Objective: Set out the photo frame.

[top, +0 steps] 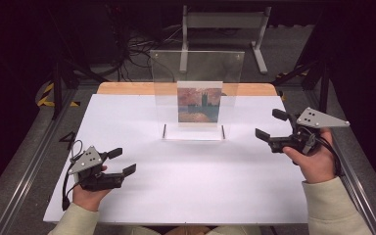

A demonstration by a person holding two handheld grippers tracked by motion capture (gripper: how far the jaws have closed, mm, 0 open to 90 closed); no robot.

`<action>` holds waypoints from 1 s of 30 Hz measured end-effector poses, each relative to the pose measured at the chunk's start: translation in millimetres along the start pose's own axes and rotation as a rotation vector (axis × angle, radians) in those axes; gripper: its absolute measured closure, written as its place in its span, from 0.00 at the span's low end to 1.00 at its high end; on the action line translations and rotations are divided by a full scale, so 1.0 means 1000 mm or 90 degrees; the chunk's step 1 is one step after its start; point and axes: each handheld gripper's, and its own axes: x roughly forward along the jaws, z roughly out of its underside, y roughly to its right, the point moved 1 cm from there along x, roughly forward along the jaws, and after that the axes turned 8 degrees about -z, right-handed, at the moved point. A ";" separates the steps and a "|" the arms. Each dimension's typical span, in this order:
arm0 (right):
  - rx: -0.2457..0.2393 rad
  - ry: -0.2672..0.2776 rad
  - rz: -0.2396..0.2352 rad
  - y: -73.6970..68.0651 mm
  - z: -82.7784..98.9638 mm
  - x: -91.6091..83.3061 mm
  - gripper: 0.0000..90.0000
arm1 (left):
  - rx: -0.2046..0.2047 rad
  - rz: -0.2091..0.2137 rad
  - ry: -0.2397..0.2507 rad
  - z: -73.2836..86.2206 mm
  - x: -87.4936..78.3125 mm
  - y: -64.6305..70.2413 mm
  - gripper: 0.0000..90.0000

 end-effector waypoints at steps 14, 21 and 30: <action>-0.010 -0.031 -0.045 -0.022 0.025 -0.019 0.02 | 0.004 0.006 0.001 0.004 -0.008 -0.005 0.16; -0.004 -0.041 -0.065 -0.031 0.043 -0.018 0.02 | 0.004 0.020 0.002 0.005 -0.010 -0.004 0.15; 0.019 -0.053 -0.059 -0.036 0.070 -0.013 0.03 | 0.009 0.018 0.013 0.009 -0.012 -0.003 0.15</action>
